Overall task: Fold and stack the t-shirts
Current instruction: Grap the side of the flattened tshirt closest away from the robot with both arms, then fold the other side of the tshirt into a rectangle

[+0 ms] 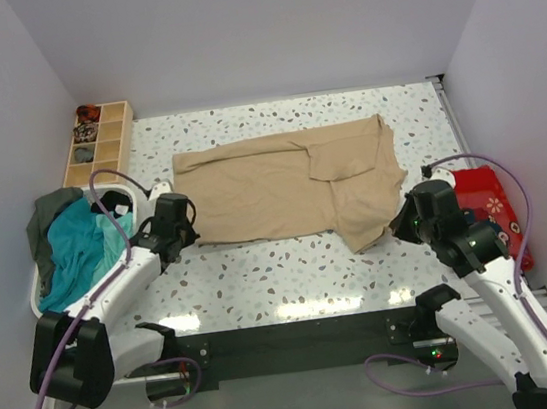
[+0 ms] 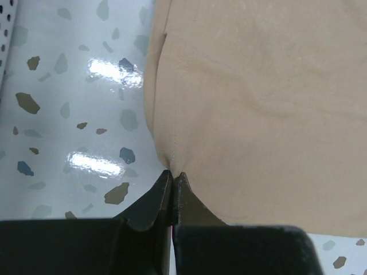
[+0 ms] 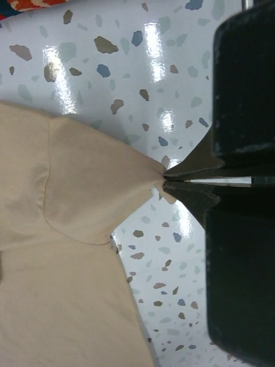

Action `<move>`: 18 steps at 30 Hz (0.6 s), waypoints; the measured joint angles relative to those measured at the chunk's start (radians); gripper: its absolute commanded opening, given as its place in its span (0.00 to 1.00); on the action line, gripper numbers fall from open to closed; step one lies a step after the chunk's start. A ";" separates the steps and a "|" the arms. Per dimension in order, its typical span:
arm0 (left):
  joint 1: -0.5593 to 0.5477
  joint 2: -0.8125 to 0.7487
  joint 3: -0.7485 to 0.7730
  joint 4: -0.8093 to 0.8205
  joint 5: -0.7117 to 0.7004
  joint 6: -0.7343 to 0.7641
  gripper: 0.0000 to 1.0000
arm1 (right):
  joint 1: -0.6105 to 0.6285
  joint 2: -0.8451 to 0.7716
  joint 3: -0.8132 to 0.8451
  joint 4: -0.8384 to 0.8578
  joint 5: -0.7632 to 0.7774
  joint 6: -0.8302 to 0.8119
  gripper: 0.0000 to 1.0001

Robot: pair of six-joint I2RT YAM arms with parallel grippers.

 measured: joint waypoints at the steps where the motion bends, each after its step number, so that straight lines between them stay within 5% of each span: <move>1: 0.006 -0.002 0.000 -0.009 -0.002 0.000 0.00 | 0.000 0.005 0.015 -0.020 0.001 0.005 0.00; 10: 0.020 -0.009 0.001 -0.085 -0.016 -0.001 0.00 | 0.000 0.011 0.021 -0.122 -0.048 0.055 0.00; 18: 0.025 0.016 0.040 -0.092 -0.032 0.000 0.00 | 0.000 0.058 -0.016 -0.039 -0.008 0.054 0.00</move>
